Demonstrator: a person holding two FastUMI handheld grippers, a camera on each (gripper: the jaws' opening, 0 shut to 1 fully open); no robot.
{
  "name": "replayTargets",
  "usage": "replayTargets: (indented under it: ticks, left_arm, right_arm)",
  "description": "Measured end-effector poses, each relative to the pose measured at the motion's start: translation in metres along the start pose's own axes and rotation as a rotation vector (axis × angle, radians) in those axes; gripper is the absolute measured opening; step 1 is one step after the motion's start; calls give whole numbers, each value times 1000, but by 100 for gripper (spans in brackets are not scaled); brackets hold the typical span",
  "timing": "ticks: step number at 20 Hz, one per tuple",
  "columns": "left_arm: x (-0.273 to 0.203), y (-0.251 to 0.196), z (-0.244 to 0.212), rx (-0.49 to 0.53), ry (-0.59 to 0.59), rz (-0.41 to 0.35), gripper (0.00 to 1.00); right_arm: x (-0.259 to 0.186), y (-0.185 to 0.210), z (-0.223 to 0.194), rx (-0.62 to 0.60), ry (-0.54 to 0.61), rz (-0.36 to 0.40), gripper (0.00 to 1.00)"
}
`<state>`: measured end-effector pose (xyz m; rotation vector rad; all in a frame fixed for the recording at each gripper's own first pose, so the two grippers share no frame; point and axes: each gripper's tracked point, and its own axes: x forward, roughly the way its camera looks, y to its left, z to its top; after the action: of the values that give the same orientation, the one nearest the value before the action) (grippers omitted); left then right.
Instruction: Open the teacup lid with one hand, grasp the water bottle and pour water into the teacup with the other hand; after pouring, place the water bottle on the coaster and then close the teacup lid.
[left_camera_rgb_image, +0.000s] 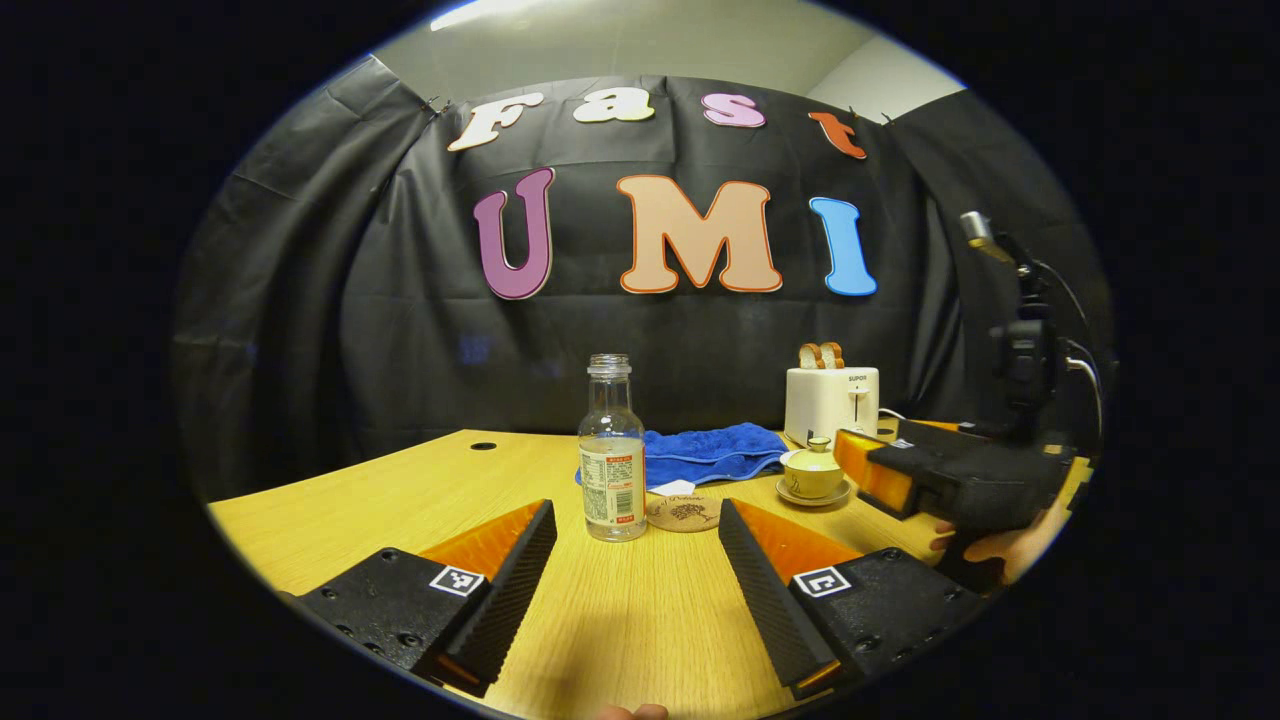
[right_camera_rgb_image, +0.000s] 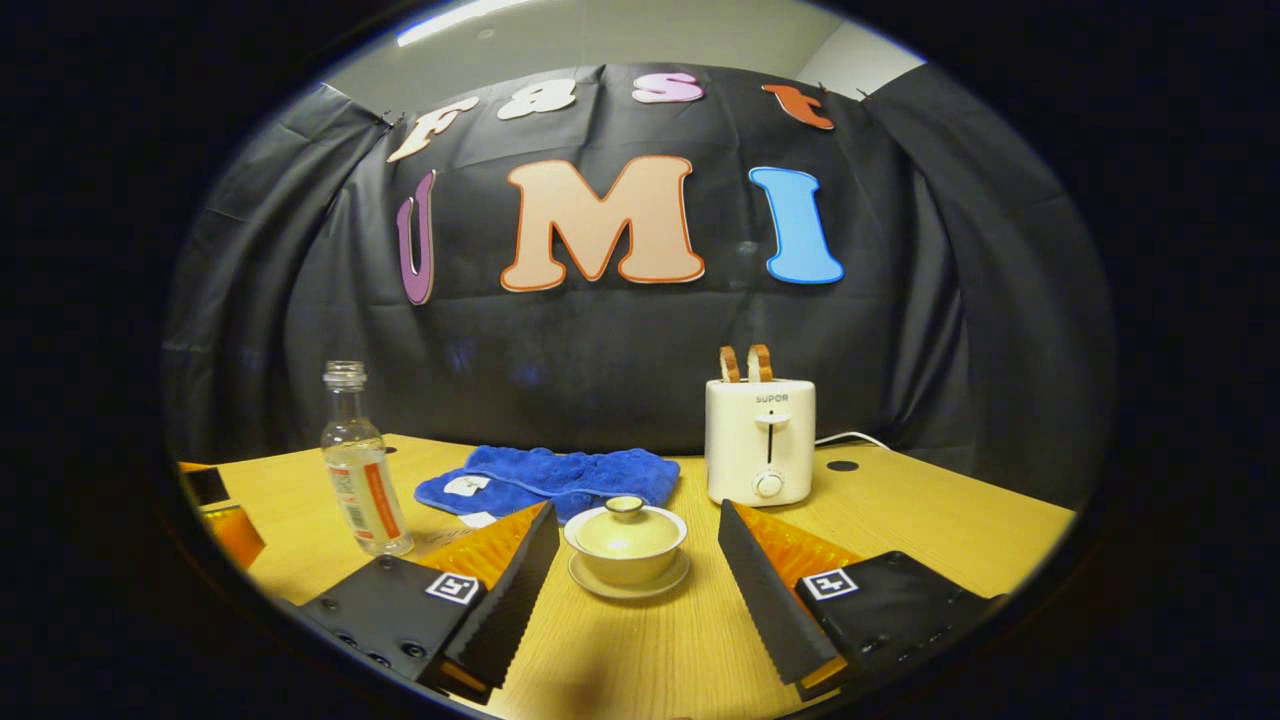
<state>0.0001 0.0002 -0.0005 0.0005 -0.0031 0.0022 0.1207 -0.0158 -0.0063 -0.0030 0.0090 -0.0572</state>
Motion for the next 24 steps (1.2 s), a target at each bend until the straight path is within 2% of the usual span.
replayTargets:
  ticks: [4,8,10,11,12,15,18,19,20,23,24]
  left_arm:
    - [0,0,0,0,1,0,96]
    - [0,0,0,0,0,0,96]
    - [0,0,0,0,0,0,96]
    - [0,0,0,0,0,1,96]
    - [0,0,-1,0,0,1,96]
    - [0,0,0,0,0,0,96]
    - [-1,0,0,1,1,0,96]
    - [-1,0,0,0,0,0,95]
    - [-1,0,0,1,0,0,96]
    - [-1,0,0,0,1,0,96]
    - [0,0,0,0,1,0,96]
  right_arm:
    - [39,7,-3,-5,23,7,100]
    - [69,0,-11,-7,78,-18,100]
    - [82,3,-15,-8,109,2,100]
    - [83,4,-18,-8,126,9,99]
    - [86,3,-20,-6,142,11,93]
    - [88,6,-20,-9,146,27,92]
    - [90,5,-20,-10,148,30,56]
    - [90,5,-21,-7,155,32,53]
    - [91,6,-22,-6,160,36,56]
    - [91,7,-24,-12,168,43,56]
    - [92,8,-24,-9,173,47,53]
